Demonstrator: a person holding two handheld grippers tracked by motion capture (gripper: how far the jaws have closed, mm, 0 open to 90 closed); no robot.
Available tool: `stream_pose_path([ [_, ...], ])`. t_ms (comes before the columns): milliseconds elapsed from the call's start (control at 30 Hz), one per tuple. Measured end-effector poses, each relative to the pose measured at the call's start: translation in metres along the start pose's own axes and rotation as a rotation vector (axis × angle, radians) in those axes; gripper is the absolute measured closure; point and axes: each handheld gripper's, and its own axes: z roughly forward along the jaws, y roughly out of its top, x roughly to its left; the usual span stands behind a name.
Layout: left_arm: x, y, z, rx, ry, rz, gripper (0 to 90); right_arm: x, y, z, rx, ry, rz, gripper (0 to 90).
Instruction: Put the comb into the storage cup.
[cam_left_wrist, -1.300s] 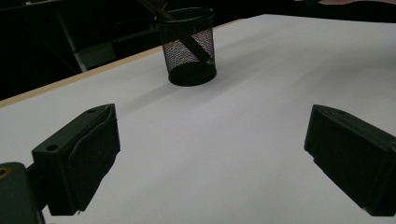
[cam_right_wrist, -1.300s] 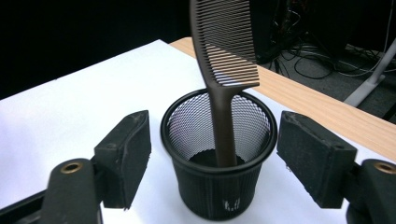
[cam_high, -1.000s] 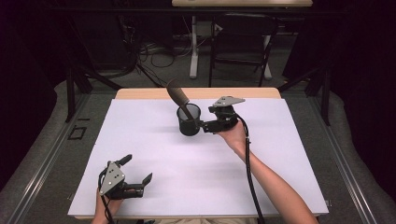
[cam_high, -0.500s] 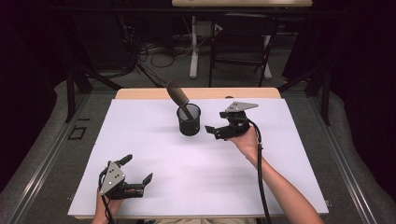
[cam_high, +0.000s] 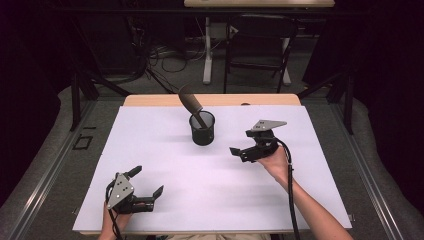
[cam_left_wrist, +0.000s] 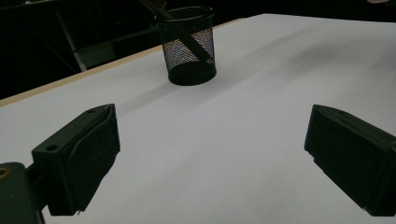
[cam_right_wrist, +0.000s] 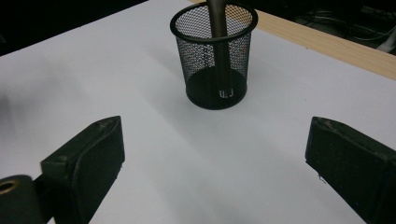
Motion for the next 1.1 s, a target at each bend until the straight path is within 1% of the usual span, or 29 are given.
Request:
stream_pose_path([
  [233,0.0,0.0,-0.001,-0.007,0.002,-0.007,3.7,0.002,-0.008,-0.009,-0.003,0.001,0.004,1.2],
  [300,0.0,0.0,-0.001,-0.003,-0.002,0.001,3.7,0.004,-0.01,-0.013,-0.011,0.003,-0.004,0.6],
  [333,-0.001,0.0,-0.001,-0.001,-0.003,0.0,3.7,0.005,-0.012,-0.015,-0.011,0.004,-0.011,0.3],
  [567,0.0,0.0,-0.001,-0.001,-0.001,0.002,3.7,0.008,-0.021,-0.021,0.005,0.007,-0.006,0.1],
  [833,0.0,-0.001,-0.002,0.0,0.002,0.001,3.7,0.018,-0.037,-0.029,0.027,0.007,-0.02,0.1],
  [1100,0.0,-0.001,-0.002,0.002,0.001,0.001,3.7,0.026,-0.052,-0.04,0.022,-0.002,-0.038,0.1],
])
